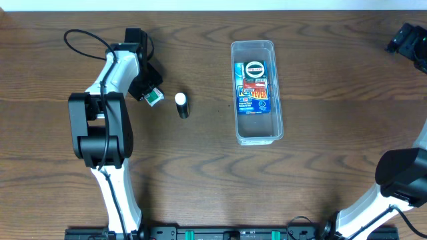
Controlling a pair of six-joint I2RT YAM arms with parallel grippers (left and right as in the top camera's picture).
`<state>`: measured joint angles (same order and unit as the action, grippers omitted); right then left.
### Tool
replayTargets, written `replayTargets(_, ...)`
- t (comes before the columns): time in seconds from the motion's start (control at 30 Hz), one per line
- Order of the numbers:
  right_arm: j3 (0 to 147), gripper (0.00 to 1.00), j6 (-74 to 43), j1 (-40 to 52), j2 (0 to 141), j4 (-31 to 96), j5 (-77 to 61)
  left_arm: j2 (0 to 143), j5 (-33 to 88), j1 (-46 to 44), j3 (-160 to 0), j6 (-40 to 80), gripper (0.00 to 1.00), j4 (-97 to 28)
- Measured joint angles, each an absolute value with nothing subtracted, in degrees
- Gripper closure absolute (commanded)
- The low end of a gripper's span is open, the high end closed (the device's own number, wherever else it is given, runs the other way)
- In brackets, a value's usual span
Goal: Pack container
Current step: 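Lower the left gripper and grasp the white-green box by its end, then carry the white-green box over the container and lower it in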
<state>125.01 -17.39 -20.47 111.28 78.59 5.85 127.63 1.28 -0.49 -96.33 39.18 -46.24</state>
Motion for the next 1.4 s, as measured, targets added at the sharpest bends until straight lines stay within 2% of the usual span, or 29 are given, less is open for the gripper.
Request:
replayTargets(0.5, 125.01, 0.01, -17.39, -20.45, 111.28, 78.59, 5.85, 126.28, 1.28, -0.49, -96.33, 38.28, 0.47, -47.68)
replayTargets(1.0, 125.01, 0.01, -17.39, -20.45, 111.28, 78.59, 5.85, 98.63, 1.28, -1.37, -96.27, 37.43, 0.48, -49.93)
replayTargets(1.2, 125.01, 0.01, -17.39, -20.45, 111.28, 78.56, 5.85, 90.83, 2.63, -6.87, -96.27, 37.43, 0.49, -50.13)
replayTargets(1.4, 125.01, 0.01, -17.39, -20.45, 111.28, 78.59, 5.85, 86.41, 4.38, -18.83, -96.27, 37.43, 0.49, -50.15)
